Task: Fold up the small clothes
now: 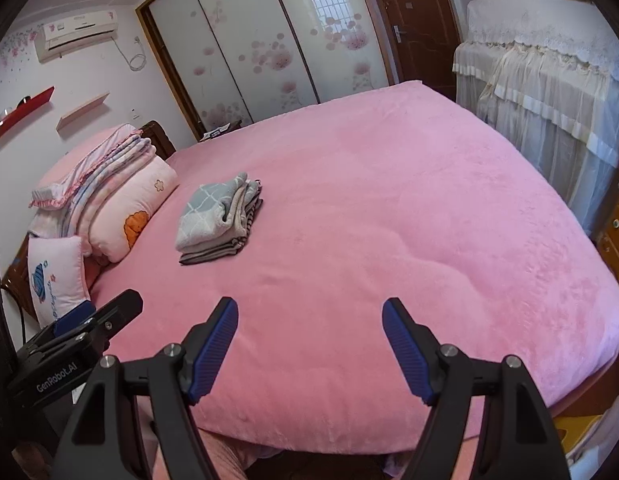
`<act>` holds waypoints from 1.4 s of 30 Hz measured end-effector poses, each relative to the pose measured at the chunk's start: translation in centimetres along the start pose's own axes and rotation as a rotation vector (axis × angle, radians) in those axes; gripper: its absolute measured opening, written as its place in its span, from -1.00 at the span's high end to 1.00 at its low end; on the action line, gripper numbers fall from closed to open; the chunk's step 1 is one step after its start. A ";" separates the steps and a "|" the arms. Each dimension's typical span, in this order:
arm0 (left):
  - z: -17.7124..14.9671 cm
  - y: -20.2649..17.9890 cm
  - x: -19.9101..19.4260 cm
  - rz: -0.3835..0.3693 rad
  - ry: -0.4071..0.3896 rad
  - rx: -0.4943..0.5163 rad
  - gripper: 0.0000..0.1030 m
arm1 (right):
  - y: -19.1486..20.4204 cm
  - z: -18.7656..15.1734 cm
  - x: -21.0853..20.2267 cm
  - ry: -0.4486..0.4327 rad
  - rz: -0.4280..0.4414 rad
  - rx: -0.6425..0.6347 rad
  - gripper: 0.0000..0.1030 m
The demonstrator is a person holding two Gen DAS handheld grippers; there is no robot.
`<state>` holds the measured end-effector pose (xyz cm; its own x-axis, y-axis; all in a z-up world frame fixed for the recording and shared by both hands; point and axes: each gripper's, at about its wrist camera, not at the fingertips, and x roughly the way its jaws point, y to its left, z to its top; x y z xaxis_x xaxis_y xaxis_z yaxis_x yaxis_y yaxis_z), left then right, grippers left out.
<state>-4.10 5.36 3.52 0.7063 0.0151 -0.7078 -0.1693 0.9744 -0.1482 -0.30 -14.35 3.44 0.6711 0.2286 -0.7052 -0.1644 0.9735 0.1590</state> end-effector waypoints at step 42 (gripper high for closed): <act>-1.4 -0.6 0.0 0.034 0.005 0.020 -0.99 | 1.8 -1.1 -0.9 -0.046 -0.083 -0.105 -0.46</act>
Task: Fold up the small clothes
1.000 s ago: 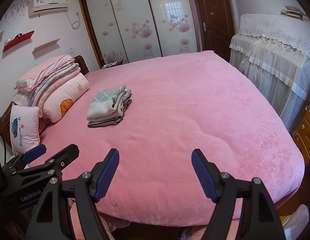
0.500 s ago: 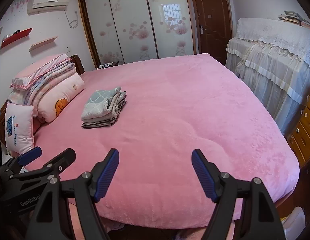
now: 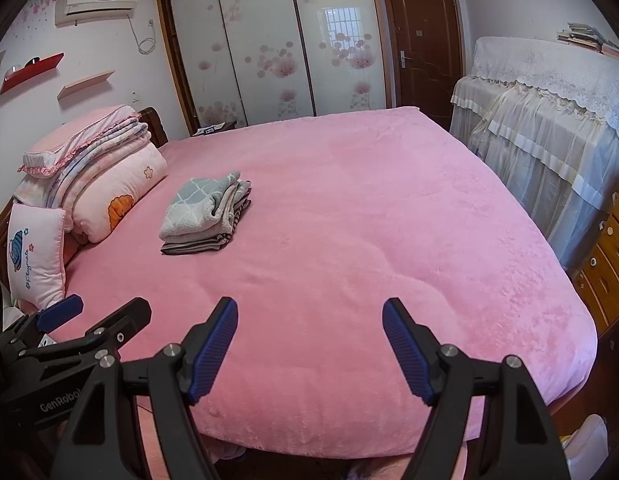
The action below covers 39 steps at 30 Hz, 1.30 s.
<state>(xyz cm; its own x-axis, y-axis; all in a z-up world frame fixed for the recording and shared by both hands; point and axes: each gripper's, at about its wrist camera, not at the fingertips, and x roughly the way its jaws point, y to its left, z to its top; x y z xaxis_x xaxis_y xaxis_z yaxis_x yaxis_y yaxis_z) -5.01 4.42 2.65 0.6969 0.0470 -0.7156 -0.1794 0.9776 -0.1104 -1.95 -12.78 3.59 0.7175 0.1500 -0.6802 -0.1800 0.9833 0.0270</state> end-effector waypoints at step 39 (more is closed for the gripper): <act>-0.5 -0.4 0.1 -0.001 0.027 -0.009 -0.98 | -0.9 -0.7 0.2 0.007 -0.002 0.000 -0.46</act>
